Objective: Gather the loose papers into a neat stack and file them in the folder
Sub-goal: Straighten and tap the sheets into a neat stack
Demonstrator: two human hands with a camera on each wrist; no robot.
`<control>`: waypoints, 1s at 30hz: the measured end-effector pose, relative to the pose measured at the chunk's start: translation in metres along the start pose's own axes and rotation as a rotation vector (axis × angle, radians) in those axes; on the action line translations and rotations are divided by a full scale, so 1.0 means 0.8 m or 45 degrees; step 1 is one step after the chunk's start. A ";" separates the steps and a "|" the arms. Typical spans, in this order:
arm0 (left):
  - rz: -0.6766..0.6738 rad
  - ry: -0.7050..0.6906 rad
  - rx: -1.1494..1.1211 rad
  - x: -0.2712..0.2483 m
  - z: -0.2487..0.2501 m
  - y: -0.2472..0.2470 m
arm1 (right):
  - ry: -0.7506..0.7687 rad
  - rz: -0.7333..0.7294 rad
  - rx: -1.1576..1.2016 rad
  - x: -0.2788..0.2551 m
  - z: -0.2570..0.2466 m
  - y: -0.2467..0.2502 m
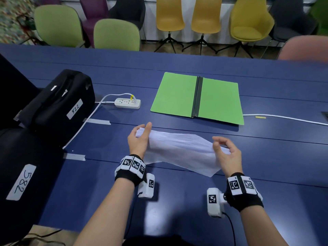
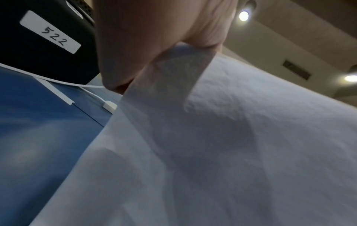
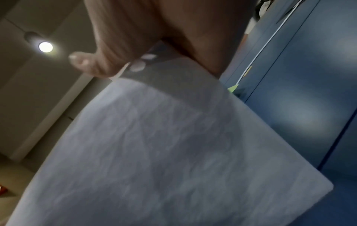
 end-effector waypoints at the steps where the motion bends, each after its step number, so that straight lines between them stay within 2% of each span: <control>1: 0.001 -0.027 0.015 0.000 0.005 -0.001 | 0.018 -0.063 -0.042 0.000 0.000 -0.001; 4: -0.061 -0.031 0.055 0.005 0.005 -0.007 | -0.006 -0.227 -0.139 0.001 0.004 -0.006; 9: -0.093 -0.001 0.081 0.000 0.010 -0.022 | -0.020 -0.376 0.000 0.006 -0.006 -0.025; 11: -0.192 -0.022 0.136 -0.007 0.018 -0.034 | 0.010 -0.352 -0.097 0.012 -0.001 -0.029; 16: -0.341 -0.066 0.303 0.004 0.008 -0.026 | -0.101 -0.093 -0.167 0.024 0.016 -0.008; 20: -0.334 -0.219 0.267 0.003 0.029 -0.026 | -0.019 -0.039 -0.057 0.023 -0.010 -0.006; 25: -0.268 -0.272 0.150 0.004 0.038 -0.015 | 0.069 0.005 0.012 0.020 -0.033 -0.001; 30: -0.268 -0.230 0.264 0.003 0.000 -0.011 | 0.039 -0.070 -0.480 0.016 -0.010 -0.013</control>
Point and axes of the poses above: each hand's wrist, its own x-axis towards the middle knuckle, its own y-axis out of the back of the hand, z = x × y, the point moved 8 cm from there along x, towards the middle knuckle, and after that the axes turned 8 degrees about -x, right-handed, at the moved point
